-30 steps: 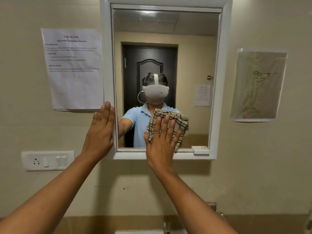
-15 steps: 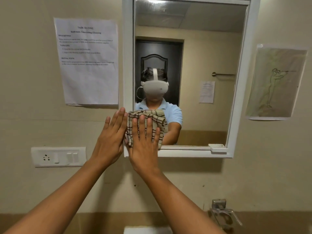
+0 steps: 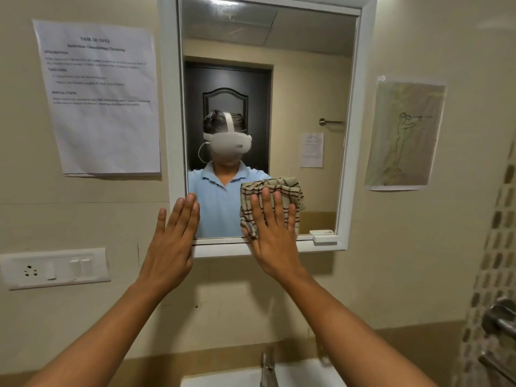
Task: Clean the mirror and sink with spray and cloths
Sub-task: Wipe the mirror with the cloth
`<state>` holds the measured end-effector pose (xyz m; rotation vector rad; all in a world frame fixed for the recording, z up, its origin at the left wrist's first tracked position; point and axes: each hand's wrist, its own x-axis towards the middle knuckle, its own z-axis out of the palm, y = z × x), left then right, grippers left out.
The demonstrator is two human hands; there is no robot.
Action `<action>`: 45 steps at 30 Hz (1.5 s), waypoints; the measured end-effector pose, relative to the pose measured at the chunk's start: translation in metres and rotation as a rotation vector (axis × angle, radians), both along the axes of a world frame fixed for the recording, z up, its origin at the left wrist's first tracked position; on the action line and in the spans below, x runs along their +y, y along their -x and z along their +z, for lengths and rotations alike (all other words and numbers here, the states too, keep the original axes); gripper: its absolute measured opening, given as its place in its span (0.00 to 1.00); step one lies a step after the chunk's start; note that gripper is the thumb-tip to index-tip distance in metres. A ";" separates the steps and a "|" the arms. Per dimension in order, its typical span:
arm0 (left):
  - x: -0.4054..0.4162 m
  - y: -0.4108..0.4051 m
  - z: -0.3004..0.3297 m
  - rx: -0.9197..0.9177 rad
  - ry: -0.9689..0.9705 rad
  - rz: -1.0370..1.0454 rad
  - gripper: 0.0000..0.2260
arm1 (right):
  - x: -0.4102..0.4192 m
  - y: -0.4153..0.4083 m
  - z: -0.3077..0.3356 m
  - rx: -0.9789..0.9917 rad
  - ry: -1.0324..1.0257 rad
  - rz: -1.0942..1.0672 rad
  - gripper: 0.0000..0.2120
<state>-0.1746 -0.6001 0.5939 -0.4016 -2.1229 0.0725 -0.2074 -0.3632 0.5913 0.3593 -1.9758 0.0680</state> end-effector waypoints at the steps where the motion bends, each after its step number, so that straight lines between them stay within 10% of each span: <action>1: 0.000 0.001 0.000 0.000 0.000 0.002 0.32 | 0.009 0.000 0.004 0.003 0.019 -0.010 0.37; 16: 0.007 -0.001 -0.001 -0.013 -0.034 0.015 0.34 | 0.056 0.004 0.003 0.023 0.323 -0.114 0.34; 30: 0.009 -0.005 0.001 -0.051 -0.041 0.020 0.38 | -0.020 -0.025 -0.029 -0.111 0.024 0.315 0.33; 36: 0.025 -0.018 -0.002 -0.058 -0.128 -0.063 0.34 | -0.024 -0.087 -0.004 -0.408 0.770 0.914 0.21; 41: 0.030 -0.028 -0.032 -0.098 -0.101 -0.081 0.34 | -0.008 -0.120 -0.018 -0.555 1.714 1.107 0.30; 45: 0.031 -0.039 -0.078 -0.186 -0.111 -0.114 0.33 | 0.005 -0.146 -0.052 -0.648 2.050 1.157 0.25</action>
